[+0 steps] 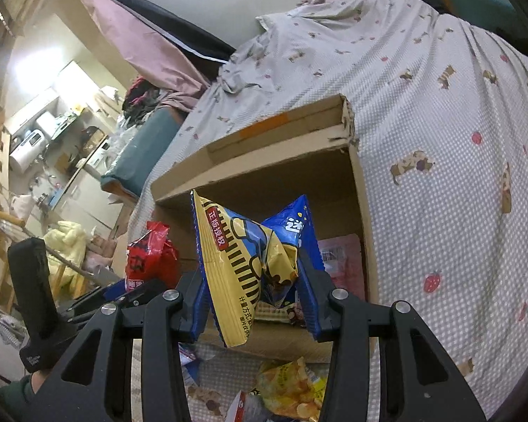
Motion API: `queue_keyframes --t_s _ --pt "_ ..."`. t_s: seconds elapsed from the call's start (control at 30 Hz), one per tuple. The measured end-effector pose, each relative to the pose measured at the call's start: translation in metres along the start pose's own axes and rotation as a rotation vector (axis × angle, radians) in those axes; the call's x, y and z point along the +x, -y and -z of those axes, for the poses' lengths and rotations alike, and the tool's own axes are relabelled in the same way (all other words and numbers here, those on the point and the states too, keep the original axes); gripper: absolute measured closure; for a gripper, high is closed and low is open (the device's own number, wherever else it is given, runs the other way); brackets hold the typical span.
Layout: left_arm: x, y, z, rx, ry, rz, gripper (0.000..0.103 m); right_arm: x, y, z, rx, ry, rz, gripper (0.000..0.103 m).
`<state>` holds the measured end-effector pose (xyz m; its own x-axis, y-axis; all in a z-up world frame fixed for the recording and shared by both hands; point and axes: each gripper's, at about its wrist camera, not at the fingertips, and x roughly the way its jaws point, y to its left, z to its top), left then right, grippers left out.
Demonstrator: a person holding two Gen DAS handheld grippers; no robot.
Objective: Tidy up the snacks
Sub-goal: 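Carry both bags into the box and open both tools to release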
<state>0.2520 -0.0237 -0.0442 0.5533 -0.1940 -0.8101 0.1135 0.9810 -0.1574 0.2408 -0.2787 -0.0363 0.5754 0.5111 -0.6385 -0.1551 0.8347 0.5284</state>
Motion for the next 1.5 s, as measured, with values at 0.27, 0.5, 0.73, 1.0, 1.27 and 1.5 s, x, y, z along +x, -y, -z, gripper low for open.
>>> queue_keyframes --t_s 0.27,0.5,0.73,1.0,1.27,1.5 --pt "0.009 -0.004 0.001 -0.001 0.011 -0.015 0.057 0.013 0.011 0.007 0.008 -0.065 0.097 0.058" --pt "0.011 -0.005 0.002 0.001 0.004 -0.015 0.056 0.016 0.02 0.008 0.049 -0.089 0.119 0.056" --pt "0.011 -0.006 0.002 -0.016 -0.006 -0.012 0.055 0.019 0.019 0.01 0.053 -0.104 0.12 0.055" --pt "0.01 -0.005 0.003 -0.013 -0.004 -0.008 0.054 0.018 0.018 0.01 0.058 -0.091 0.118 0.055" --pt "0.007 -0.007 0.002 -0.04 -0.015 0.018 0.053 0.018 0.016 0.009 0.054 -0.092 0.086 0.055" --pt "-0.003 0.006 0.002 0.006 0.029 0.013 0.016 0.019 0.018 0.009 0.082 -0.097 0.069 0.042"
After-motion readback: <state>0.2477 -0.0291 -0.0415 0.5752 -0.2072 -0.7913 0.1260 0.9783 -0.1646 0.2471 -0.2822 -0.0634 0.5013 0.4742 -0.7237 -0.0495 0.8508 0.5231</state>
